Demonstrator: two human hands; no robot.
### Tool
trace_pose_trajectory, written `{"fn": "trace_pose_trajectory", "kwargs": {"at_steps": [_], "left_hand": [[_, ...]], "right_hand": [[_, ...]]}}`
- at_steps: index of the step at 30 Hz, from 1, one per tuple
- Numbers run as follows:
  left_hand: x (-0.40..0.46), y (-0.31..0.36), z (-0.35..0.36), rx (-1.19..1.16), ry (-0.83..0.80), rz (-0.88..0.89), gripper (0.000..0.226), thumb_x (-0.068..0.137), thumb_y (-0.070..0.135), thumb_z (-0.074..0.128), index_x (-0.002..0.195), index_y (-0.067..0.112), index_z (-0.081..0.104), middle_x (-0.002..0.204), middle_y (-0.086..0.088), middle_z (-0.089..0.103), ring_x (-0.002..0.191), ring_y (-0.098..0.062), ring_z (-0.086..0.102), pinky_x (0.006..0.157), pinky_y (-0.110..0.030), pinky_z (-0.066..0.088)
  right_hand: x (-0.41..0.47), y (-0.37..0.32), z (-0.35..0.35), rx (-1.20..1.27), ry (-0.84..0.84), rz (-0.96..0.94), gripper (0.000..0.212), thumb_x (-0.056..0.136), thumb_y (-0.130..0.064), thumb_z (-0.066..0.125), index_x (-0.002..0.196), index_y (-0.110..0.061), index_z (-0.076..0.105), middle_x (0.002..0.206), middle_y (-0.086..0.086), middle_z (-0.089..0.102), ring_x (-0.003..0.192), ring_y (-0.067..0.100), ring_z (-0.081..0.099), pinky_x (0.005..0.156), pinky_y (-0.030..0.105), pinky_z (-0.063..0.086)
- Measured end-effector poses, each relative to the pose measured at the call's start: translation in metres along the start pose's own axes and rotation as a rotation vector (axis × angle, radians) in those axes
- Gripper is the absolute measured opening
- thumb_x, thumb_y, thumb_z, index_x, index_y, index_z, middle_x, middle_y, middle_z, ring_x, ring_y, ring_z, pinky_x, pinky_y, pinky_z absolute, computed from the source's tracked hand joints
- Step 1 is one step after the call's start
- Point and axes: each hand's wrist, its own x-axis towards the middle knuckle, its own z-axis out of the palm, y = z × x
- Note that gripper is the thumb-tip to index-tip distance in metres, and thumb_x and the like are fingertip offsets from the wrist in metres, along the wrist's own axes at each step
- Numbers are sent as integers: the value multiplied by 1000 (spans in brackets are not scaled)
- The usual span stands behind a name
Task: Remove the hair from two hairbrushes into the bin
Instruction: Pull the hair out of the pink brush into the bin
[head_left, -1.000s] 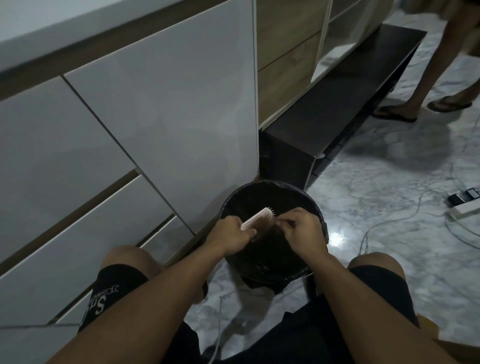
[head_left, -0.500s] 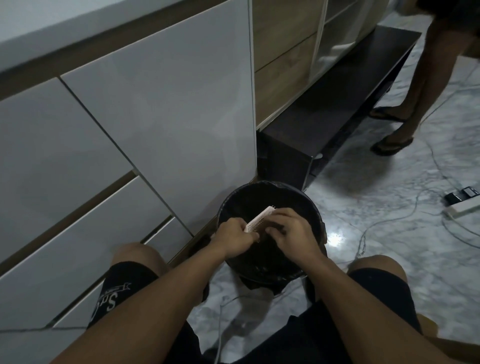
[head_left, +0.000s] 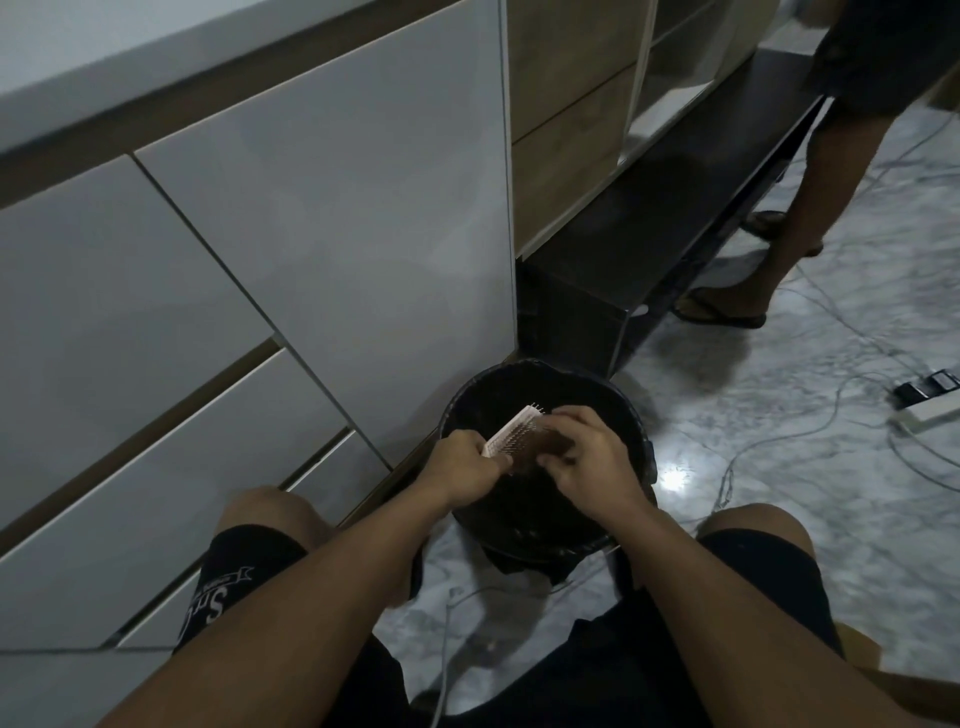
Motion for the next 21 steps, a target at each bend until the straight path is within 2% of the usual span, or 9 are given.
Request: {"fn": "trace_pose_trajectory", "kwargs": {"at_steps": [4,7,9,12,15,17,18,20,21], "left_hand": [[0,-3,-1,-30,29,-3,23,85,33,66,70,17,58,88,-19,74,84,-34,70,66,-32,49],[0,-7,-3,-66,79,-11,28,86,32,66,64,17,55,86,-22,74,77,-35,69,68,-38,53],[1,-8,-4,-81,103,-6,29,86,34,66,64,18,54,87,-22,74,80,-37,70,69,-39,54],[1,-8,-4,-116,87,-6,25,84,34,67,68,19,55,86,-19,73,79,-36,70,70,-39,54],[1,-3,-3,-178,34,-23,11,85,27,63,78,18,61,80,-14,70,62,-27,62,61,-35,53],[0,1,-2,-220,-22,-43,7,87,19,59,88,14,62,77,-11,66,56,-20,57,52,-29,47],[0,1,-1,-238,-45,-47,7,87,16,57,91,12,62,77,-11,65,55,-19,56,49,-27,45],[0,2,1,-237,-63,-45,8,88,11,54,91,10,61,77,-12,64,54,-18,54,48,-27,43],[1,1,1,-225,-54,-44,9,88,9,53,91,9,61,77,-13,64,53,-19,54,47,-27,43]], "right_hand": [[-1,2,4,-37,14,-40,14,81,-11,72,92,-19,78,110,-6,64,93,9,62,83,26,55],[1,9,2,-60,109,44,10,80,-11,73,86,-17,79,107,-3,65,90,16,64,80,30,54],[2,11,1,-52,157,92,10,79,-9,73,84,-16,78,105,-2,65,89,20,65,79,30,53],[2,8,-3,-35,109,107,20,80,-9,70,99,-15,75,115,-3,62,83,15,64,82,23,51],[-2,-2,-4,-19,28,25,49,75,-21,76,122,-22,62,127,-14,50,60,0,58,73,9,44],[-4,-7,-1,-24,-14,-69,57,72,-26,80,126,-25,60,129,-17,48,61,2,60,72,15,50],[-4,-8,2,-33,-29,-109,54,72,-27,80,123,-24,62,129,-15,50,70,4,63,73,20,54],[-3,-5,9,-73,-2,-149,35,75,-26,78,109,-21,71,120,-7,62,87,12,67,74,32,58],[-2,-3,11,-97,34,-148,23,77,-24,76,100,-20,74,110,-5,67,86,16,67,72,37,58]]}}
